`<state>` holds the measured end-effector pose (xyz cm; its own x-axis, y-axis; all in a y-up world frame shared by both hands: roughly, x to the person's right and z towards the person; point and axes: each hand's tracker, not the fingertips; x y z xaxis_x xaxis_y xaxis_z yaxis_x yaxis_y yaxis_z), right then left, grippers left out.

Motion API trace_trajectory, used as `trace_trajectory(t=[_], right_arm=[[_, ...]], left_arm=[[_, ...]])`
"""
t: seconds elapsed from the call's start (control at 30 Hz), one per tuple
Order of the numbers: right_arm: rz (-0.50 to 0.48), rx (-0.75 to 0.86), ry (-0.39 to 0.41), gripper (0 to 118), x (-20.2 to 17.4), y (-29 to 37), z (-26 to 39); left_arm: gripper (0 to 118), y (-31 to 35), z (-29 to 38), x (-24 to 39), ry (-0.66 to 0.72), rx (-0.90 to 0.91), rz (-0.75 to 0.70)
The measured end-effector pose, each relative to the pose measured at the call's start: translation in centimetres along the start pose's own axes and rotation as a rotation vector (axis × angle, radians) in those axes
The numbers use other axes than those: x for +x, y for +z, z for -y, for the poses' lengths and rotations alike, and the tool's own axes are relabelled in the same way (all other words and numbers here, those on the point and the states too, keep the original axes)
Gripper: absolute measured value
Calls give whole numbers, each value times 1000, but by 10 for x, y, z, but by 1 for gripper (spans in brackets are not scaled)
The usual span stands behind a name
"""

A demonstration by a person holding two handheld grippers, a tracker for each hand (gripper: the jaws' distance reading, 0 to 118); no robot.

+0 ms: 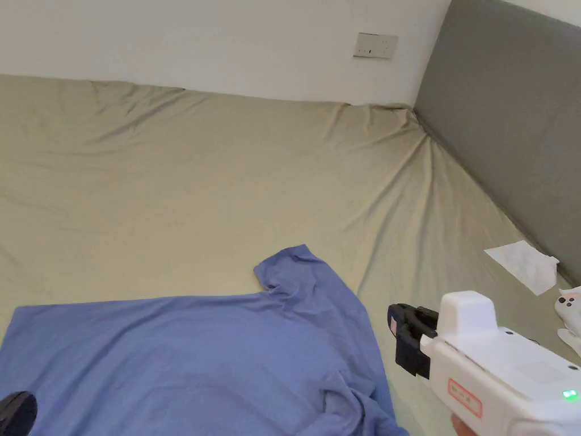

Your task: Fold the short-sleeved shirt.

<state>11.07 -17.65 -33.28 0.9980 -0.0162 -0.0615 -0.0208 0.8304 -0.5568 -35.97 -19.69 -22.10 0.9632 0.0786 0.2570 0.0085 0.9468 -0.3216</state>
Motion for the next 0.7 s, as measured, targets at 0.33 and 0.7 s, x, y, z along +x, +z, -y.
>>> trace_trajectory(t=[0.33,0.7], right_arm=[[51,-535,-227,82,90,-273,-29],[113,-647,-148,76,80,-331,-5]], left_arm=[[0,-28,0,-2,36,-59,10],[0,-52,-2,-4,59,-113,-18]])
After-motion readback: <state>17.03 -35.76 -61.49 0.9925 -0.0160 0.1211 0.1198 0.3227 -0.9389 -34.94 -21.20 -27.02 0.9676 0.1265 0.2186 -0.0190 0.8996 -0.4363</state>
